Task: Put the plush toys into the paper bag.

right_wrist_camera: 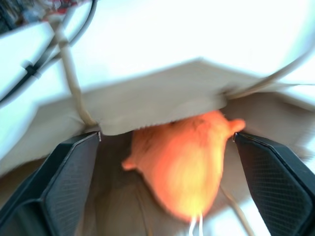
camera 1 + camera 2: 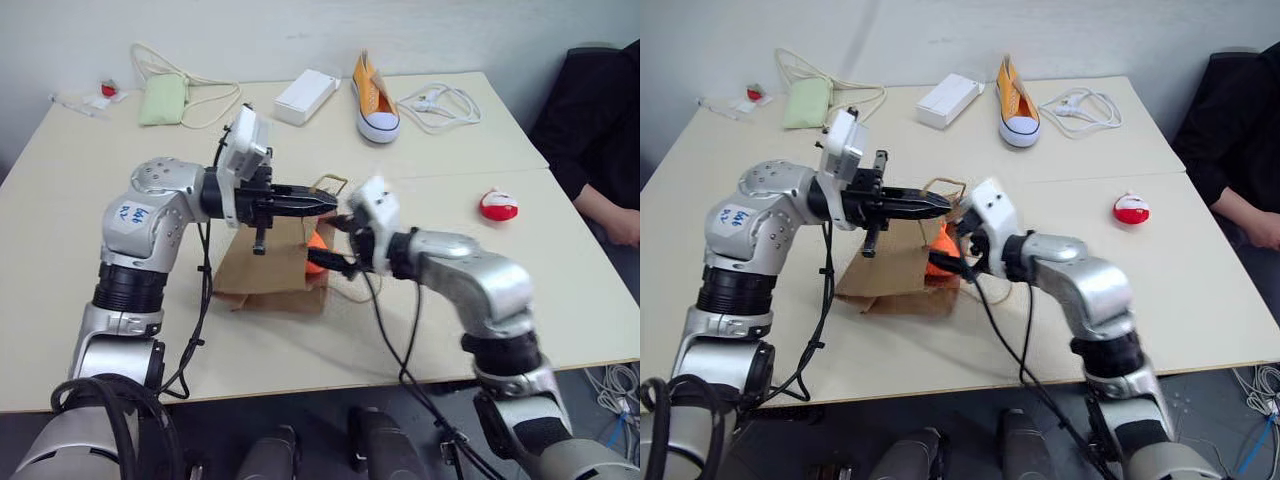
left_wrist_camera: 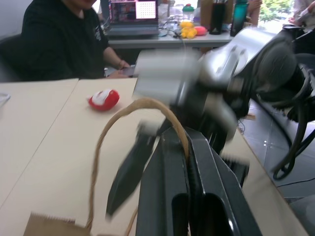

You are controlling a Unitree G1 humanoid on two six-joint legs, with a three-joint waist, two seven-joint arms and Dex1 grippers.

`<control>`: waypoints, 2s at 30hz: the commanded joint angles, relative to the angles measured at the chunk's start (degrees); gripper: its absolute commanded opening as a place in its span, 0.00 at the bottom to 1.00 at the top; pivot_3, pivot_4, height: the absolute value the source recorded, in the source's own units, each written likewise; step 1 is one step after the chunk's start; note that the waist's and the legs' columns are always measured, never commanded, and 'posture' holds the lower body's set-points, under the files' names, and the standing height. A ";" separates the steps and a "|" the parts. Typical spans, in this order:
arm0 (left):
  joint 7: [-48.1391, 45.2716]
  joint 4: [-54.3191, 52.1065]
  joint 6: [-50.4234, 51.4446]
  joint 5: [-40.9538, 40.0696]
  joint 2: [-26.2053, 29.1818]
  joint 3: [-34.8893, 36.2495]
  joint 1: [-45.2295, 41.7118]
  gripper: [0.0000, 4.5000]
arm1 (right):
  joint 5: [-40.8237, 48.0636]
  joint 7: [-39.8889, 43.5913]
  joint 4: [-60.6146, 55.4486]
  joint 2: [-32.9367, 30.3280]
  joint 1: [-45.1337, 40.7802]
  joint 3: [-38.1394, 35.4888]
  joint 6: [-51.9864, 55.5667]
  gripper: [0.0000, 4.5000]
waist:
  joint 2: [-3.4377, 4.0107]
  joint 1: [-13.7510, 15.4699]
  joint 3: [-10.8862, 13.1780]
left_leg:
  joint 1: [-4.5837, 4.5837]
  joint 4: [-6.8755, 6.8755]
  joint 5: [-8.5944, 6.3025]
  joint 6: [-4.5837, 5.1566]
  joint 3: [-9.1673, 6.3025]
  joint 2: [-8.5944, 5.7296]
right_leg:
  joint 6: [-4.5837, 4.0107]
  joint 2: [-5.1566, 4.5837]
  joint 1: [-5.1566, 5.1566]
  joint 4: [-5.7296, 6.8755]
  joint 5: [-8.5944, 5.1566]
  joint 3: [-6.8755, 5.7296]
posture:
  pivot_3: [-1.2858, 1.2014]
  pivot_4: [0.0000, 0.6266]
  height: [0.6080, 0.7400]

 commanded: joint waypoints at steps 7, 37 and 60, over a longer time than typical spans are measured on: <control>2.34 -4.67 3.18 -4.00 1.62 4.93 1.39 0.00 | 1.89 -4.60 -18.37 -12.05 22.67 -30.44 13.11 0.99 | -0.01 2.25 -0.01 | -0.43 0.13 0.02 0.03 0.09 -0.08 | 0.00 -0.06 -0.42 0.16 0.00 0.09 | 0.52 0.24 1.00; 7.52 -10.61 3.66 -5.44 1.12 6.00 5.44 0.00 | -20.95 -21.30 65.68 -11.68 -16.97 -12.51 -26.90 0.99 | -0.01 -0.35 -0.01 | -0.35 0.02 0.29 -0.04 0.20 -0.24 | -0.02 -0.22 -0.55 0.48 0.01 0.16 | 0.52 0.24 1.00; 6.10 -7.14 1.68 -4.13 0.78 4.66 3.02 0.00 | -19.44 -13.86 55.93 -12.87 -12.47 -12.14 -30.25 0.00 | 0.00 -0.37 -0.01 | -0.36 0.05 0.29 -0.04 0.18 -0.24 | -0.01 -0.22 -0.55 0.50 0.01 0.14 | 0.52 0.24 1.00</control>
